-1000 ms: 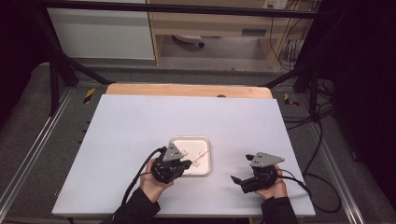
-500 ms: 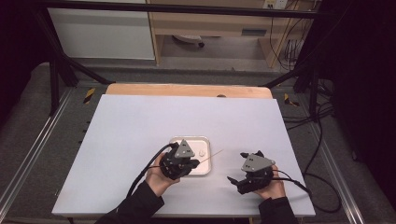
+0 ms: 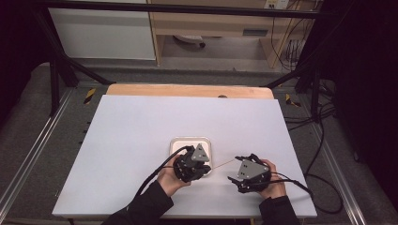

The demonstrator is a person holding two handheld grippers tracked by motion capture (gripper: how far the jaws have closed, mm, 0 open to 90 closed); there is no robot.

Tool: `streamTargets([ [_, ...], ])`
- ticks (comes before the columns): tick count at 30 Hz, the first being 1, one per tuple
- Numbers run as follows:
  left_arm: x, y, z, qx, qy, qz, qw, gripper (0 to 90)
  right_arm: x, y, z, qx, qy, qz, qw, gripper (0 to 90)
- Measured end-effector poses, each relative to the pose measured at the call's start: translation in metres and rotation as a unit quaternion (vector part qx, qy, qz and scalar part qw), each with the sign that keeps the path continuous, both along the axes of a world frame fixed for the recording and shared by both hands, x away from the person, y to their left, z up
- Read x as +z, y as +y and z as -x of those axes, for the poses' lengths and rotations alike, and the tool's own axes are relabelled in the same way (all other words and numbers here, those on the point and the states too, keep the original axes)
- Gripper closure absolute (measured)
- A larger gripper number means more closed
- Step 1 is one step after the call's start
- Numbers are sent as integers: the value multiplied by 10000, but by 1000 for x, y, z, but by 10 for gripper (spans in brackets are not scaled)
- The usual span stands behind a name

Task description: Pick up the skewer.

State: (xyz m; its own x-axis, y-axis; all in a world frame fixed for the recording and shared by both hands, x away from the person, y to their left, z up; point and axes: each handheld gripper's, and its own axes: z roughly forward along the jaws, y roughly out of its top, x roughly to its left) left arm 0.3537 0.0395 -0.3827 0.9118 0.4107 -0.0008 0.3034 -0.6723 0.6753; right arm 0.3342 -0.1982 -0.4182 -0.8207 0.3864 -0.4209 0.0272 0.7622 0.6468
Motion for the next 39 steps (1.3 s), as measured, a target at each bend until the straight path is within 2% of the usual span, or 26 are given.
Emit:
streamTargets([
  [10, -3, -13, 1, -212, 75, -72, 9997, 889, -1, 4, 0, 398, -156, 371, 9984, 450],
  [13, -4, -16, 1, -252, 86, -87, 9996, 889, -3, 5, -1, 544, -261, 589, 9964, 519],
  [19, -4, -19, 1, -320, 109, -109, 9994, 889, -5, 5, -2, 725, -342, 789, 9937, 609],
  [30, -3, -23, 3, -442, 122, -121, 9989, 889, -8, 7, -1, 864, -384, 1027, 9902, 759],
  [35, -4, -23, 3, -470, 130, -127, 9987, 889, -9, 7, 0, 943, -490, 1113, 9881, 821],
  [38, -4, -22, 2, -478, 145, -120, 9987, 889, -10, 7, 1, 1052, -574, 1238, 9850, 844],
  [39, -4, -22, 2, -479, 146, -108, 9987, 889, -10, 7, 1, 1052, -574, 1238, 9850, 844],
])
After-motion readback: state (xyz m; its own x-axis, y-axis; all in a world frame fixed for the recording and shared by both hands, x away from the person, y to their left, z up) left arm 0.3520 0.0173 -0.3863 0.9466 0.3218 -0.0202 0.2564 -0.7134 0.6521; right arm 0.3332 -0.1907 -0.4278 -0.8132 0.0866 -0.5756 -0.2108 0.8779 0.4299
